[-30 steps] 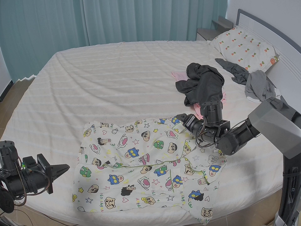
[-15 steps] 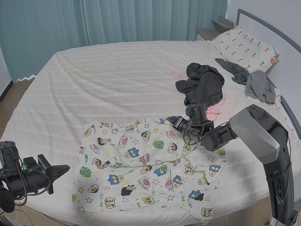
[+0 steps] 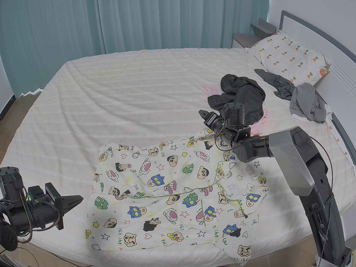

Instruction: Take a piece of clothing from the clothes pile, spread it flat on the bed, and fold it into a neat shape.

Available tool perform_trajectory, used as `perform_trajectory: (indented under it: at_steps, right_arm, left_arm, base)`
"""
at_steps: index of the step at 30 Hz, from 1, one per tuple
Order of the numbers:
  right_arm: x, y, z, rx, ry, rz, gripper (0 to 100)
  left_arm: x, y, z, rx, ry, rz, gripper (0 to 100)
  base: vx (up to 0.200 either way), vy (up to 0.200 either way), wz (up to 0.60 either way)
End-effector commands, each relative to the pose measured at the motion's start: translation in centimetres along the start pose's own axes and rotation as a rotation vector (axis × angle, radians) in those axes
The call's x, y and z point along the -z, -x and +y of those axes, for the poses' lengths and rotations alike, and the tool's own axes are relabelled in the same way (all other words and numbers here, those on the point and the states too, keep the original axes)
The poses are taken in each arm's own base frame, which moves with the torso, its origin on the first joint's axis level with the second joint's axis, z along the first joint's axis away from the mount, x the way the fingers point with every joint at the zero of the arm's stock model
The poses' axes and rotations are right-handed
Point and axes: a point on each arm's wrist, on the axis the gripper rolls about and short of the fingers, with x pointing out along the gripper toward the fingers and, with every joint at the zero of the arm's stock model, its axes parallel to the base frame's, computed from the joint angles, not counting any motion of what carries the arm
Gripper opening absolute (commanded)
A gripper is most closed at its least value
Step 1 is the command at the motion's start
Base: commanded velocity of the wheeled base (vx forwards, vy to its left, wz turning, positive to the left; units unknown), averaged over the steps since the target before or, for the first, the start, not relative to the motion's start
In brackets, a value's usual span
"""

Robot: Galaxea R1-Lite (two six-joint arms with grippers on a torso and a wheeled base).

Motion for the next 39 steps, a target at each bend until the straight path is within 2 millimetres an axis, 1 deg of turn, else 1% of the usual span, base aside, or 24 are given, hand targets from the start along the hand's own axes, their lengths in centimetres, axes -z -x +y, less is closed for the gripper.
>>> perform_trajectory:
  at_steps: [1,2,3,8,10,13,14,17,18,20,22,23,25,26,27,28,29,30,31,34,36,37,39]
  right_arm:
    - [0.1,-0.8,-2.2,0.037,0.001,0.009,100]
    - [0.2,-1.0,-3.0,0.061,0.002,0.016,100]
    - [0.1,-1.0,-3.3,0.071,0.002,0.017,100]
    - [-1.1,-1.1,-4.0,0.075,-0.022,-0.007,100]
    - [-1.1,-1.0,-3.7,0.073,-0.048,-0.008,100]
    - [-2.7,-0.3,-1.8,0.043,-0.091,-0.038,100]
    - [-4.2,0.4,-0.2,0.011,-0.128,-0.063,100]
    - [-6.6,1.5,1.4,-0.004,-0.147,-0.090,100]
    - [-6.7,1.5,1.5,-0.004,-0.147,-0.092,100]
    - [-11.0,3.5,3.5,-0.049,-0.157,-0.155,100]
    - [-14.1,5.1,4.8,-0.102,-0.155,-0.201,100]
    - [-14.5,5.9,4.5,-0.104,-0.142,-0.174,100]
    - [-14.3,7.5,2.4,-0.100,-0.107,-0.085,100]
    - [-14.2,7.8,1.9,-0.097,-0.101,-0.070,100]
    - [-14.0,9.0,0.1,-0.098,-0.075,-0.033,100]
    - [-13.9,9.4,-0.5,-0.095,-0.063,-0.019,100]
    - [-13.0,10.1,-2.3,-0.069,-0.024,0.032,100]
    - [-12.8,10.3,-2.8,-0.057,-0.013,0.047,100]
    - [-11.9,10.8,-4.8,-0.014,0.031,0.096,100]
    - [-10.2,11.7,-7.6,0.033,0.090,0.180,100]
    - [-9.6,12.0,-8.6,0.036,0.105,0.214,100]
    - [-9.1,12.2,-9.5,0.030,0.124,0.236,100]
    - [-8.7,12.4,-10.1,0.029,0.138,0.252,100]
  left_arm:
    - [0.0,-0.1,0.1,-0.005,0.003,0.002,0]
    - [0.0,-0.1,0.1,-0.005,0.003,0.002,0]
    - [0.0,-0.1,0.1,-0.005,0.003,0.002,0]
    - [0.0,-0.1,0.1,-0.005,0.003,0.002,0]
    - [0.0,-0.1,0.1,-0.004,0.003,0.002,0]
    - [0.0,-0.1,0.1,-0.004,0.003,0.002,0]
    - [0.0,-0.1,0.1,-0.004,0.003,0.002,0]
    - [0.0,-0.1,0.1,-0.004,0.003,0.002,0]
    - [0.0,-0.1,0.0,-0.003,0.002,0.001,0]
    - [0.0,0.0,0.0,0.001,0.000,0.000,0]
    - [0.0,0.0,0.0,0.000,0.001,0.000,0]
    - [0.0,0.0,0.0,0.000,0.001,0.000,0]
    - [0.1,0.1,0.1,0.001,-0.006,0.002,0]
    - [0.1,0.1,0.1,0.001,-0.007,0.002,0]
    - [0.2,0.1,0.2,0.004,-0.009,0.000,0]
    - [0.2,0.2,0.2,0.008,-0.011,-0.002,0]
    - [0.2,0.2,0.2,0.017,-0.018,-0.004,0]
    - [0.3,0.2,0.3,0.020,-0.020,-0.004,0]
    - [0.3,0.2,0.3,0.026,-0.024,-0.005,0]
    - [0.4,0.3,0.3,0.034,-0.028,-0.008,0]
    - [0.4,0.3,0.3,0.034,-0.028,-0.008,0]
    - [0.4,0.3,0.3,0.033,-0.028,-0.008,0]
    - [0.3,0.3,0.3,0.034,-0.027,-0.008,0]
  base:
    - [0.000,0.000,0.00]
    - [0.000,0.000,0.00]
    - [0.000,0.000,0.00]
    - [0.000,0.000,0.00]
    - [0.000,0.000,0.00]
    - [0.000,0.000,0.00]
    - [0.000,0.000,0.00]
    - [0.000,0.000,0.00]
    - [0.000,0.000,0.00]
    - [0.000,0.000,0.00]
    - [0.000,0.000,0.00]
    - [0.000,0.000,0.00]
    - [0.000,0.000,0.00]
    - [0.000,0.000,0.00]
    - [0.000,0.000,0.00]
    - [0.000,0.000,0.00]
    - [0.000,0.000,0.00]
    - [0.000,0.000,0.00]
    - [0.200,0.000,0.00]
    - [0.200,0.000,0.00]
    - [0.200,0.000,0.00]
    - [0.200,0.000,0.00]
    - [0.200,0.000,0.00]
